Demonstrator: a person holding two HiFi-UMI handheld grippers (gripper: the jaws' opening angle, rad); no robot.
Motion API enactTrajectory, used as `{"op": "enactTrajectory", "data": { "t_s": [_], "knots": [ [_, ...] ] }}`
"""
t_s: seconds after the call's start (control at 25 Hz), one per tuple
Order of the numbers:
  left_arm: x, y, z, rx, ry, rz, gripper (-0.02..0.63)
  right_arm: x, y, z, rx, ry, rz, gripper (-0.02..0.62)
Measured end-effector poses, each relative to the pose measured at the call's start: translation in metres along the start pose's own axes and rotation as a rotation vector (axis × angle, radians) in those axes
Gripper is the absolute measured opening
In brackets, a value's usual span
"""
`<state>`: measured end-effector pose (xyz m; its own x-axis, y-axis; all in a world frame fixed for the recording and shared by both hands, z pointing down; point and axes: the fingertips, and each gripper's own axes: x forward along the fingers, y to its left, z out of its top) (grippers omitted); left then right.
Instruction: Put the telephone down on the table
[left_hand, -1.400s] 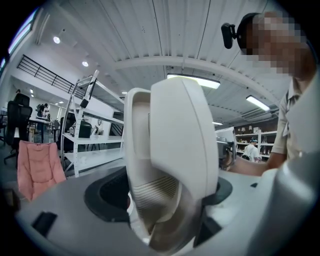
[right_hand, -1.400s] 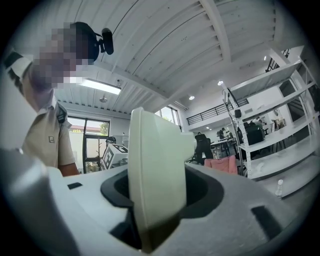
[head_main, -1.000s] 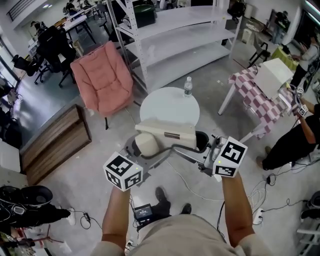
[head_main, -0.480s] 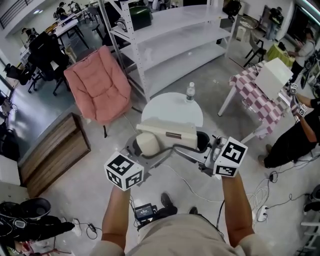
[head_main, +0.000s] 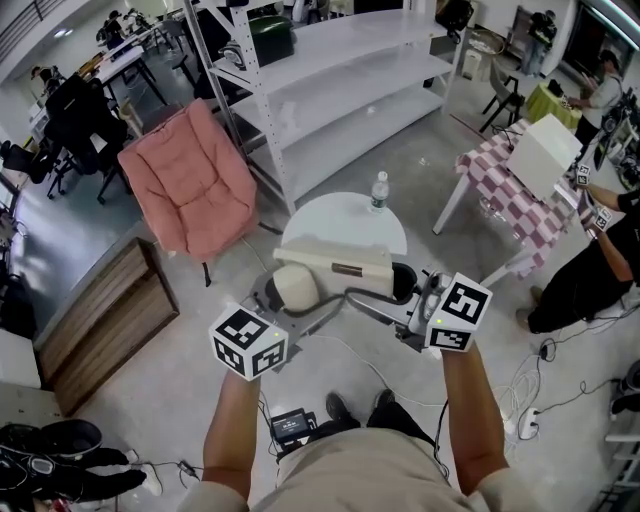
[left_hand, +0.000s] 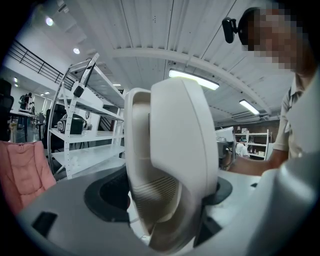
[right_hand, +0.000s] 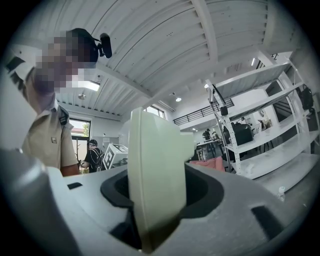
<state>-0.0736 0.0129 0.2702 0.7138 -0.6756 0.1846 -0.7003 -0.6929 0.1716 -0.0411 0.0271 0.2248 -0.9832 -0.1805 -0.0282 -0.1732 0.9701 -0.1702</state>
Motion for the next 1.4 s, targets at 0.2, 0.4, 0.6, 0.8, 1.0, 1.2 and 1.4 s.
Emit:
{"op": "enactTrajectory", "data": {
  "t_s": [0.2,0.4,0.6,0.8,1.0,1.2,1.4],
  "knots": [
    [0.015,0.016,0.001,-0.004,0.002,0.011,0.382,0.004,-0.022,0.0,0.005,-0.002,0.013,0.206],
    [0.046,0.032,0.0,-0.016,0.017,0.045,0.382,-0.002,-0.058,-0.004,0.028,-0.007,0.044,0.206],
    [0.07,0.05,0.009,-0.02,0.022,0.085,0.382,-0.001,-0.091,0.002,0.038,-0.007,0.086,0.206],
    [0.093,0.073,0.016,-0.028,0.019,0.116,0.382,0.004,-0.125,0.006,0.042,0.003,0.121,0.206],
    [0.113,0.095,0.015,-0.042,0.023,0.145,0.382,0.01,-0.155,0.004,0.056,0.01,0.149,0.206],
    [0.133,0.12,0.011,-0.057,0.041,0.161,0.382,0.019,-0.187,-0.004,0.079,0.017,0.163,0.206],
    [0.15,0.142,-0.001,-0.084,0.073,0.172,0.382,0.026,-0.215,-0.018,0.12,0.025,0.175,0.206]
  ]
}}
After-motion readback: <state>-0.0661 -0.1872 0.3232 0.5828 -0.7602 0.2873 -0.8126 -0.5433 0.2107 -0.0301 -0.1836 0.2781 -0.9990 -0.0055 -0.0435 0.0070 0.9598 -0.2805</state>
